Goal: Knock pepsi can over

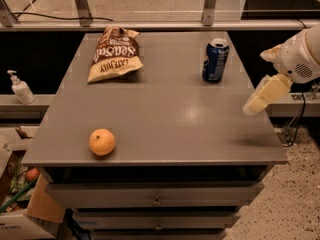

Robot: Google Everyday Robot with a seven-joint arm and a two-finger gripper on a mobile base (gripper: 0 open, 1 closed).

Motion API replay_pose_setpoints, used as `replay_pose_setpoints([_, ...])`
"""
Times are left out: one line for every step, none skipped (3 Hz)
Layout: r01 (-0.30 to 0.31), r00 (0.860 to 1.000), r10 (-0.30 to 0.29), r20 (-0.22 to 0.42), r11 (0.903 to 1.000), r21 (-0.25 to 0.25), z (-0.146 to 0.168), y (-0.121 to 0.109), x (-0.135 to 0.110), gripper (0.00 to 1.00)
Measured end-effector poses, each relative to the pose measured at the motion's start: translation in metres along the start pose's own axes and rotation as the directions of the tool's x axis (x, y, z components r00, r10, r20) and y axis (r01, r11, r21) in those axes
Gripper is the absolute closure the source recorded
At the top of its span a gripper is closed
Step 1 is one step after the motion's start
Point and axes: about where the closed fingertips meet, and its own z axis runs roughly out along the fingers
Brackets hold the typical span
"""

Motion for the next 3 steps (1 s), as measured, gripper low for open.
replay_pose_setpoints([-0.059, 0.995, 0.058, 0.083, 0.9982, 0.010, 0.016, -0.026, -0.003, 0.00])
replay_pose_setpoints([-0.109, 0.981, 0.106, 0.161, 0.9940, 0.011, 0.025, -0.049, -0.010, 0.00])
replay_pose_setpoints([-0.130, 0.965, 0.130, 0.228, 0.9914, -0.015, 0.036, -0.063, -0.021, 0.00])
